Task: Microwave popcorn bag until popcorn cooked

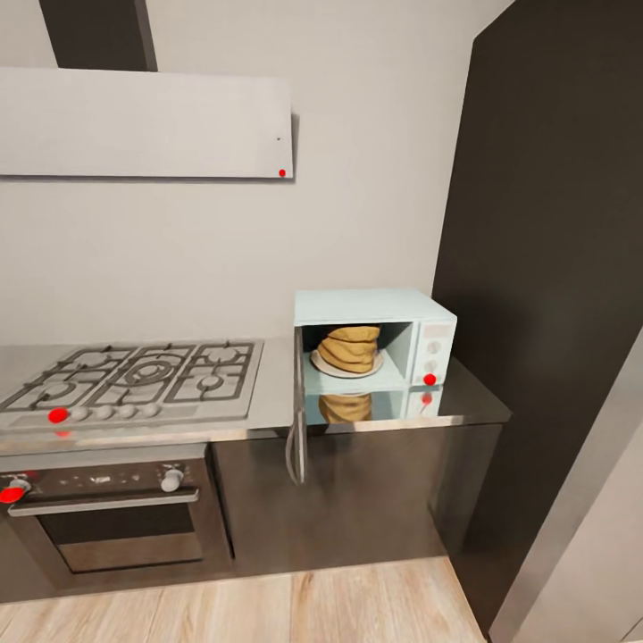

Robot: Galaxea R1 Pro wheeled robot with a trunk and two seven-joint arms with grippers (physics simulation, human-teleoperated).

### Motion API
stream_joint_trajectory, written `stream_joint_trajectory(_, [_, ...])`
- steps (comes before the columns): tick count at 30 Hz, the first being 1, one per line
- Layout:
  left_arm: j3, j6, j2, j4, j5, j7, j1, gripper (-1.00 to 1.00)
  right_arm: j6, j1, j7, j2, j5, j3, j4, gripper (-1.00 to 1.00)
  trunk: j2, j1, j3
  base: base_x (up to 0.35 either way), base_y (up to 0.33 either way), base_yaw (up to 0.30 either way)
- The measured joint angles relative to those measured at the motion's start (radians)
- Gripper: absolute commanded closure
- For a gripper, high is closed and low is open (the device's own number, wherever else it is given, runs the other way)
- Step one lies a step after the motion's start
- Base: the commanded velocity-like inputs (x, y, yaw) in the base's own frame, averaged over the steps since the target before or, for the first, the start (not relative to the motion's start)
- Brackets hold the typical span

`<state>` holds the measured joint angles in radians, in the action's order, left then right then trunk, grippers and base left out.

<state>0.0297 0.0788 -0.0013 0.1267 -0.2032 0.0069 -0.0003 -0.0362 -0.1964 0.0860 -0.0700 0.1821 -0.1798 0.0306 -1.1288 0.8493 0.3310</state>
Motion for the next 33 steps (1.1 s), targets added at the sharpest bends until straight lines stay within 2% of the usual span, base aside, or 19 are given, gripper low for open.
stream_joint_trajectory(8, [-0.003,0.001,0.001,0.004,0.005,0.000,0.000,-1.00,0.000,0.000,0.000,0.001,0.000,0.000,0.000,-1.00,0.000,0.000,0.000,0.003,0.000,0.000])
stream_joint_trajectory(10, [-0.003,-0.002,0.009,0.047,0.007,-0.002,-0.001,-1.00,-0.001,0.000,0.000,0.000,0.001,0.001,0.000,-1.00,0.000,0.000,0.000,0.000,0.000,0.000])
stream_joint_trajectory(12, [-0.003,-0.018,0.021,0.170,0.011,-0.005,-0.002,-1.00,-0.001,0.000,0.001,-0.001,0.004,0.001,0.000,-1.00,0.000,0.000,0.000,0.000,0.000,0.000])
stream_joint_trajectory(13, [-0.002,-0.024,0.022,0.198,0.011,-0.005,-0.001,-1.00,-0.001,0.000,0.001,-0.001,0.004,0.001,0.000,-1.00,0.000,0.000,0.000,0.000,0.000,0.000])
stream_joint_trajectory(15, [-0.002,-0.116,0.034,0.396,0.018,0.002,-0.003,-1.00,-0.001,0.000,0.000,-0.002,0.004,0.001,0.000,-1.00,0.000,0.000,0.000,0.000,0.000,0.000])
stream_joint_trajectory(16, [-0.002,-0.158,0.044,0.456,0.020,0.002,-0.003,-1.00,-0.001,0.000,0.000,-0.001,0.005,0.001,0.000,-1.00,0.000,0.000,0.000,0.000,0.000,0.000])
stream_joint_trajectory(17, [-0.002,-0.206,0.057,0.519,0.020,0.002,-0.003,-1.00,-0.001,0.000,0.000,-0.001,0.005,0.001,0.000,-1.00,0.000,0.000,0.000,0.000,0.000,0.000])
stream_joint_trajectory(19, [-0.002,-0.370,0.104,0.705,0.017,-0.005,-0.012,-1.00,-0.001,0.000,0.000,-0.002,0.005,0.001,0.000,-1.00,0.000,0.000,0.000,0.000,0.000,0.000])
stream_joint_trajectory(20, [-0.001,-0.408,0.111,0.751,0.015,-0.006,-0.023,-1.00,-0.001,0.000,0.000,-0.002,0.005,0.000,0.000,-1.00,0.000,0.000,0.000,0.000,0.000,0.000])
stream_joint_trajectory(23, [-0.001,-0.470,0.116,0.833,0.011,-0.007,-0.082,-1.00,-0.001,0.000,0.000,-0.001,0.005,0.001,0.000,-1.00,0.000,0.000,0.000,0.000,0.000,0.000])
stream_joint_trajectory(25, [-0.001,-0.490,0.114,0.869,0.009,-0.009,-0.176,-1.00,-0.001,0.000,0.000,-0.003,0.005,0.001,0.000,-1.00,0.000,0.000,0.000,0.000,0.000,0.000])
stream_joint_trajectory(30, [-0.002,-0.507,0.113,0.880,0.007,-0.014,-0.324,-1.00,-0.001,0.000,0.001,-0.002,0.005,0.001,0.000,-1.00,0.000,0.000,0.000,0.000,0.000,0.000])
stream_joint_trajectory(32, [-0.003,-0.508,0.112,0.881,0.005,-0.038,-0.375,-1.00,-0.001,0.000,0.001,-0.002,0.005,0.001,0.000,-1.00,0.000,0.000,0.000,0.000,0.000,0.000])
stream_joint_trajectory(33, [-0.003,-0.509,0.108,0.882,0.004,-0.076,-0.406,-1.00,-0.001,0.000,0.001,-0.002,0.005,0.001,0.000,-1.00,0.000,0.000,0.000,0.000,0.000,0.000])
